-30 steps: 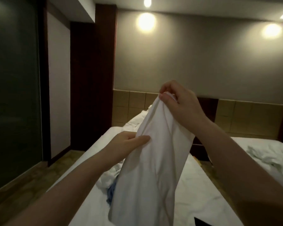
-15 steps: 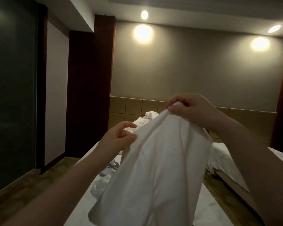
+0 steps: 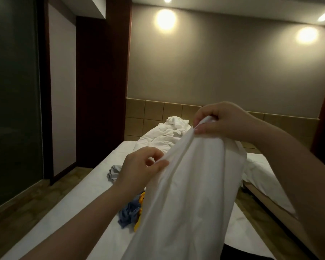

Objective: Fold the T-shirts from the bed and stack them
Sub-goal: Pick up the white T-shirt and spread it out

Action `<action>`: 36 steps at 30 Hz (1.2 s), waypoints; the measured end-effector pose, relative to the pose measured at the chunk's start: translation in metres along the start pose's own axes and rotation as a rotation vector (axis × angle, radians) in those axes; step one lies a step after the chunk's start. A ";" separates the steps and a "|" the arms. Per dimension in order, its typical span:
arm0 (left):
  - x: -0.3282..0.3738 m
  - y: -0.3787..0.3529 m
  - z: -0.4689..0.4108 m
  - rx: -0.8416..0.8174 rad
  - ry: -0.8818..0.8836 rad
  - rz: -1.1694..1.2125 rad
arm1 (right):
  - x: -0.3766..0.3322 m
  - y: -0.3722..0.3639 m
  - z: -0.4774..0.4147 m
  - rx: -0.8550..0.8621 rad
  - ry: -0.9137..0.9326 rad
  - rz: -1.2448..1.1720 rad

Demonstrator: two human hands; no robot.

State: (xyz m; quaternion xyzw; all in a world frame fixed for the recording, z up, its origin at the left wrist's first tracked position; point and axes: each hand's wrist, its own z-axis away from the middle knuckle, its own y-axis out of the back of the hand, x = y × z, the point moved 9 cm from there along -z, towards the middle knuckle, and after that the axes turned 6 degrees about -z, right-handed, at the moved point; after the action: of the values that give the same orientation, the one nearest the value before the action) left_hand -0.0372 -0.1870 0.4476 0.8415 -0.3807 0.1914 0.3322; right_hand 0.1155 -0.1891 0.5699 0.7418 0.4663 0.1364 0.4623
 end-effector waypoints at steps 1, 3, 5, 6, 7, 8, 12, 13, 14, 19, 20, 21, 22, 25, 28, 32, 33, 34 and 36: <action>0.001 0.001 0.000 0.022 -0.006 -0.007 | 0.002 -0.002 0.001 -0.006 -0.002 -0.005; -0.003 0.002 -0.002 0.045 0.015 0.013 | 0.009 -0.005 0.004 -0.010 -0.018 -0.002; -0.010 0.001 -0.004 0.043 0.090 0.057 | 0.016 -0.008 0.007 -0.018 -0.043 0.003; -0.014 -0.001 -0.006 0.034 0.141 0.093 | 0.019 -0.011 0.008 -0.033 -0.055 0.009; -0.020 -0.002 -0.009 0.021 0.202 0.141 | 0.022 -0.014 0.009 -0.060 -0.070 0.017; -0.023 -0.003 -0.011 -0.007 0.273 0.219 | 0.026 -0.020 0.009 -0.104 -0.089 0.028; -0.023 -0.023 -0.003 -0.339 0.508 0.766 | 0.031 -0.033 0.014 -0.194 -0.128 0.071; -0.024 -0.027 0.000 -0.388 0.512 0.721 | 0.031 -0.029 0.013 -0.130 -0.119 0.052; -0.028 -0.027 0.001 -0.388 0.472 0.532 | 0.031 -0.025 0.012 -0.069 -0.113 0.029; -0.012 -0.008 -0.003 -0.054 -0.054 -0.322 | 0.043 -0.040 0.010 -0.085 -0.157 0.032; -0.010 -0.004 -0.001 -0.008 -0.113 -0.318 | 0.048 -0.040 0.011 -0.087 -0.177 0.015; -0.009 0.000 0.001 0.021 -0.168 -0.307 | 0.051 -0.040 0.013 -0.084 -0.197 -0.002; -0.010 0.000 0.003 0.016 -0.229 -0.305 | 0.055 -0.039 0.014 -0.079 -0.210 -0.013; -0.016 -0.032 0.021 -0.193 -0.366 -0.314 | 0.058 -0.044 0.018 -0.108 -0.231 -0.021; -0.026 -0.051 0.037 -0.233 -0.231 -0.123 | 0.056 -0.054 0.021 -0.152 -0.230 -0.004; -0.026 -0.057 0.045 -0.173 -0.119 0.046 | 0.057 -0.053 0.021 -0.140 -0.240 0.009; -0.026 -0.059 0.047 -0.161 -0.101 0.034 | 0.057 -0.053 0.021 -0.140 -0.241 0.012; -0.029 -0.061 0.048 -0.151 -0.083 -0.013 | 0.057 -0.053 0.021 -0.142 -0.241 0.014; -0.033 -0.068 0.052 -0.140 -0.069 -0.137 | 0.056 -0.052 0.021 -0.144 -0.240 0.010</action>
State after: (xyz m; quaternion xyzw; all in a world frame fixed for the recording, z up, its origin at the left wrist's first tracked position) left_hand -0.0025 -0.1736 0.3643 0.8463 -0.3460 0.1122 0.3891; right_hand 0.1289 -0.1481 0.5031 0.7200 0.3930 0.0819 0.5661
